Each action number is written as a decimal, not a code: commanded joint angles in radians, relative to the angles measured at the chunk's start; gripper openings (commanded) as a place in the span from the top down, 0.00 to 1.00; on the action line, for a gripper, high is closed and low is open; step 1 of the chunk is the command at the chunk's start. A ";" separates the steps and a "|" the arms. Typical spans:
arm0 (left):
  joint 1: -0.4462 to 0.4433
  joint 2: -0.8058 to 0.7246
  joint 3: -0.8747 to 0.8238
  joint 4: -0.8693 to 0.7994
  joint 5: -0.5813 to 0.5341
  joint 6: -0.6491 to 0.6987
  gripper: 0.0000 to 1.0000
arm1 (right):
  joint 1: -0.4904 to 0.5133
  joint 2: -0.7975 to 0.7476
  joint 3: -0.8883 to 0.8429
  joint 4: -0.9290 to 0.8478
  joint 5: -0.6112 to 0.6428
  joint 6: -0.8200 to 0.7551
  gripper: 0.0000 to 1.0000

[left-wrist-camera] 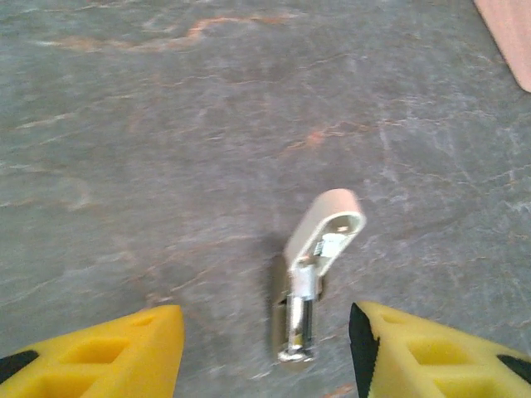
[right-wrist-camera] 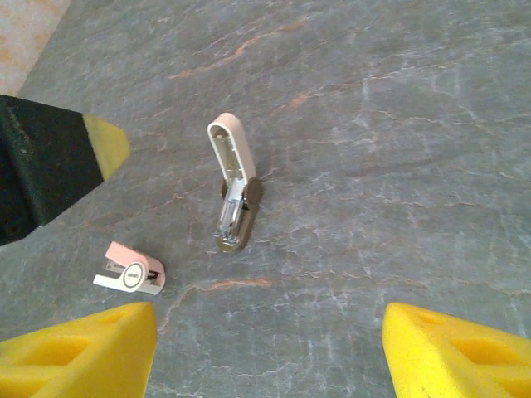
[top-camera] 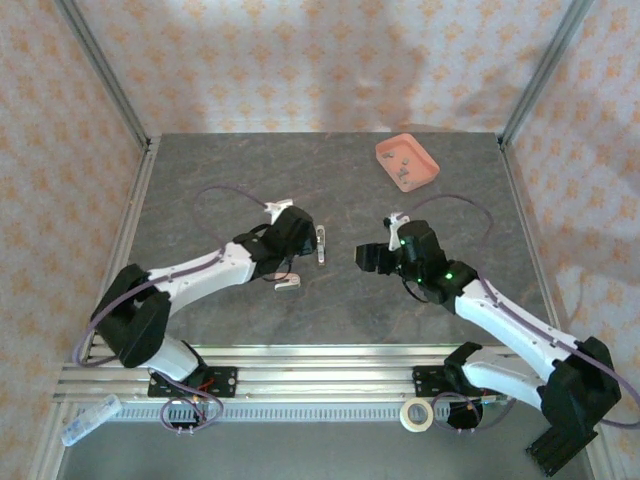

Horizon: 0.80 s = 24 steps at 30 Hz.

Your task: Load the staples into the stapler

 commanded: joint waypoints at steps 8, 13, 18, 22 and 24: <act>0.182 -0.294 -0.270 -0.004 0.126 0.009 0.43 | 0.092 0.258 0.223 -0.091 -0.095 -0.085 0.30; 0.309 -0.437 -0.397 -0.004 0.202 -0.005 0.43 | 0.170 0.392 0.348 -0.157 -0.104 -0.171 0.30; 0.430 -0.534 -0.489 0.001 0.301 -0.034 0.40 | 0.240 0.487 0.424 -0.176 -0.152 -0.348 0.29; 0.485 -0.565 -0.535 0.032 0.374 -0.058 0.40 | 0.302 0.549 0.457 -0.211 -0.149 -0.595 0.30; 0.491 -0.565 -0.546 0.038 0.386 -0.066 0.40 | 0.316 0.575 0.465 -0.223 -0.150 -0.693 0.30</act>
